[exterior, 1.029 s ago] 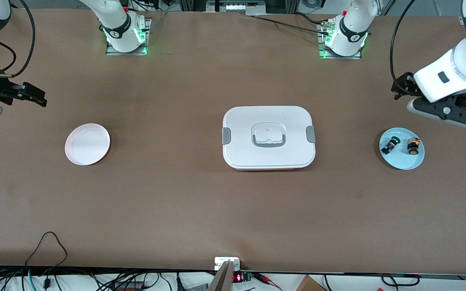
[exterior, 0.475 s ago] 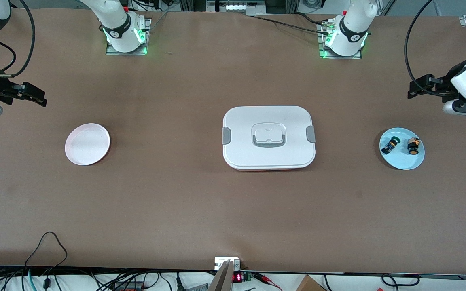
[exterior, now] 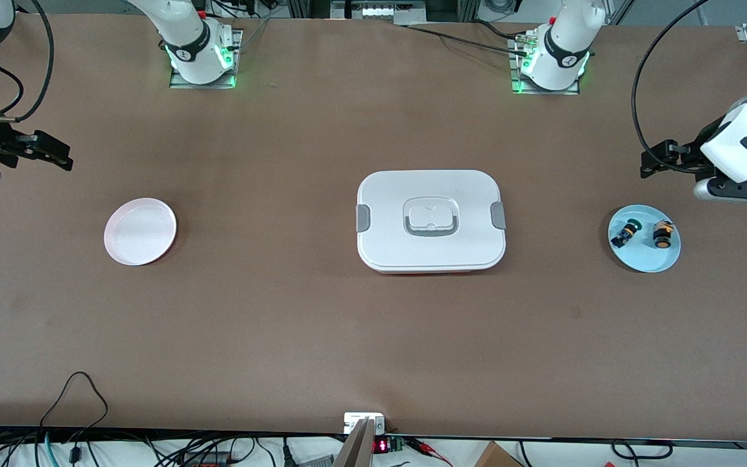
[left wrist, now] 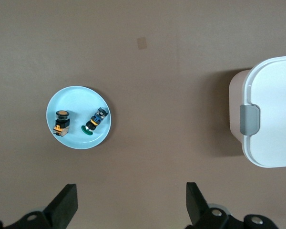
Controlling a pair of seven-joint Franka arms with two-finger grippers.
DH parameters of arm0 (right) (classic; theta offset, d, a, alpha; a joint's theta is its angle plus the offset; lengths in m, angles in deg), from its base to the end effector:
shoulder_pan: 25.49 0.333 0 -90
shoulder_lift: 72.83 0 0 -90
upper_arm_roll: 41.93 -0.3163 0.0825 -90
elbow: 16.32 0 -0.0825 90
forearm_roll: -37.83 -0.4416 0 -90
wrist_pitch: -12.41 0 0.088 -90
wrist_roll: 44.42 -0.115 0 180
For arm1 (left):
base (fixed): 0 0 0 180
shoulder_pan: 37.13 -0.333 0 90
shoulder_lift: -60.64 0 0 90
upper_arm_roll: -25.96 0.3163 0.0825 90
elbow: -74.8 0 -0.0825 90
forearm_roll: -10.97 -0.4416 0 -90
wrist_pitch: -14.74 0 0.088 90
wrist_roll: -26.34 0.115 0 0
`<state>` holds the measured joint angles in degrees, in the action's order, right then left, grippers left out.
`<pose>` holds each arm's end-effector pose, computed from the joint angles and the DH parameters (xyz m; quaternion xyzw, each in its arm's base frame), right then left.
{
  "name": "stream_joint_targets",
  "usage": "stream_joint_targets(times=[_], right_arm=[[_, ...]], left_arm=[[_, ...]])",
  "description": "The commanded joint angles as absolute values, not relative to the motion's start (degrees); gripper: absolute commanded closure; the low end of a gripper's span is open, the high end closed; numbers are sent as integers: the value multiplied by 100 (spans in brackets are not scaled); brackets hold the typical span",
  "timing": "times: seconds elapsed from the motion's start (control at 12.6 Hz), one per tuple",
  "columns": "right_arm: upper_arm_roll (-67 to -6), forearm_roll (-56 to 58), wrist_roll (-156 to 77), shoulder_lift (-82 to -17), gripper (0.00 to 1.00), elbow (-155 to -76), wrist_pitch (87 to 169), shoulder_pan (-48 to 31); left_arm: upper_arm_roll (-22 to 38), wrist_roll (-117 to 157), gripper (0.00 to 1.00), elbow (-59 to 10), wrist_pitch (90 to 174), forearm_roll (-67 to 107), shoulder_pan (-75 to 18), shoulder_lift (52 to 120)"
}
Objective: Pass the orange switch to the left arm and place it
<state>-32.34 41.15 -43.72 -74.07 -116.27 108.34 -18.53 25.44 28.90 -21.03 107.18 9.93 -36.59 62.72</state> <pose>0.6061 -0.0347 0.5465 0.9993 -0.0131 -0.0252 0.0262 0.6192 -0.0094 0.5442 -0.9983 0.0324 0.0478 0.0082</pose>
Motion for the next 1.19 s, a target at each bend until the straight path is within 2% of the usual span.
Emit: stream_joint_targets(times=[0.0, 0.24, 1.11], right_arm=[[-3235, 4126, -4433, -7468, 0, -11546, 10733, -1854], [-3218, 3952, -4380, -7424, 0, -11345, 10751, -1898], [-3244, 3827, -4187, -7371, 0, -11308, 10742, -1854]], left_arm=[[2561, 2863, 0, -2092, 10905, 781, -3598, 6239], [2561, 2837, 0, -1687, 10783, 781, -3598, 6511], [2561, 2766, 0, -1379, 10624, 798, -3572, 6740]])
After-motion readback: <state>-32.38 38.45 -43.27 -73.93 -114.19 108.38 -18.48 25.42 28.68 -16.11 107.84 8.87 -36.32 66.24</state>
